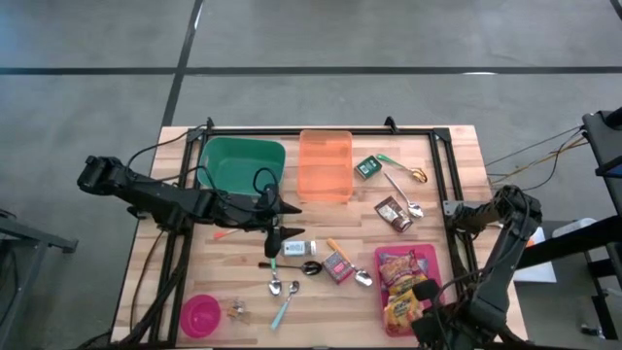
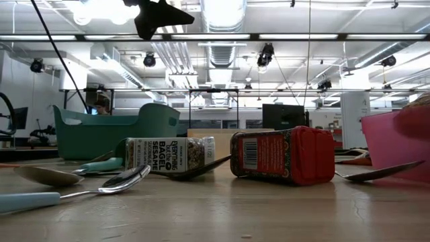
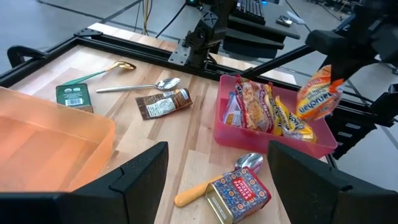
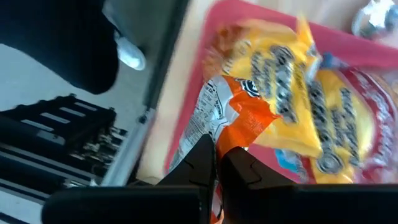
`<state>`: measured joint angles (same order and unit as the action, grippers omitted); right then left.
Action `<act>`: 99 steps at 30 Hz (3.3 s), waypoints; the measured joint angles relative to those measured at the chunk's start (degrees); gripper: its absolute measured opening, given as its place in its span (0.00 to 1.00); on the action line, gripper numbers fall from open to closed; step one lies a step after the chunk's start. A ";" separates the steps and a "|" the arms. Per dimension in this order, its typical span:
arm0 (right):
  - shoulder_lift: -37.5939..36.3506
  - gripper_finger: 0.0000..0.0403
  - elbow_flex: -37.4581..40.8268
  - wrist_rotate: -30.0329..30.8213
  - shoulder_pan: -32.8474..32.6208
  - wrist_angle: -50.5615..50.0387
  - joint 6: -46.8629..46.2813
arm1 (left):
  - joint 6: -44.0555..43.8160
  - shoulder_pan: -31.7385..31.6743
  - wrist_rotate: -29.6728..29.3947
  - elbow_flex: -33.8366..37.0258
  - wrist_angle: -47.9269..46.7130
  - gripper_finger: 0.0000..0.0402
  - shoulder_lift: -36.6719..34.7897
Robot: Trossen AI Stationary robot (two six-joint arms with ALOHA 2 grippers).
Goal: Pick & Place Food Item
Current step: Put the orange noodle pack into the pink bin
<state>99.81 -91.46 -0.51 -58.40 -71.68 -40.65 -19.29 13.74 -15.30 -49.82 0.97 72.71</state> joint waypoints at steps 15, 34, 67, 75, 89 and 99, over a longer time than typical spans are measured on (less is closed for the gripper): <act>0.00 0.02 7.00 -1.76 -0.63 5.97 1.59 | 0.32 0.02 -0.37 0.35 -0.06 0.68 0.00; -0.04 0.02 17.19 -4.00 -0.12 9.96 -8.15 | 0.91 0.00 -0.37 0.35 0.02 0.68 0.00; 0.07 0.02 15.88 -4.00 1.43 9.60 -26.14 | 1.53 0.00 -0.34 0.35 -0.68 0.69 0.00; 0.07 0.02 15.85 -3.90 1.43 10.45 -25.61 | 1.53 0.00 -0.34 0.35 -0.67 0.69 0.00; 0.07 0.02 15.82 -3.87 1.45 10.87 -25.79 | 7.13 0.00 -0.34 0.27 0.70 0.69 0.04; 0.07 0.02 15.82 -3.92 1.45 11.02 -25.72 | 8.62 -0.46 -0.35 0.26 1.09 0.69 0.04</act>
<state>99.88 -75.64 -4.43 -56.95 -60.66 -66.37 -10.67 13.28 -15.64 -49.56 2.07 72.75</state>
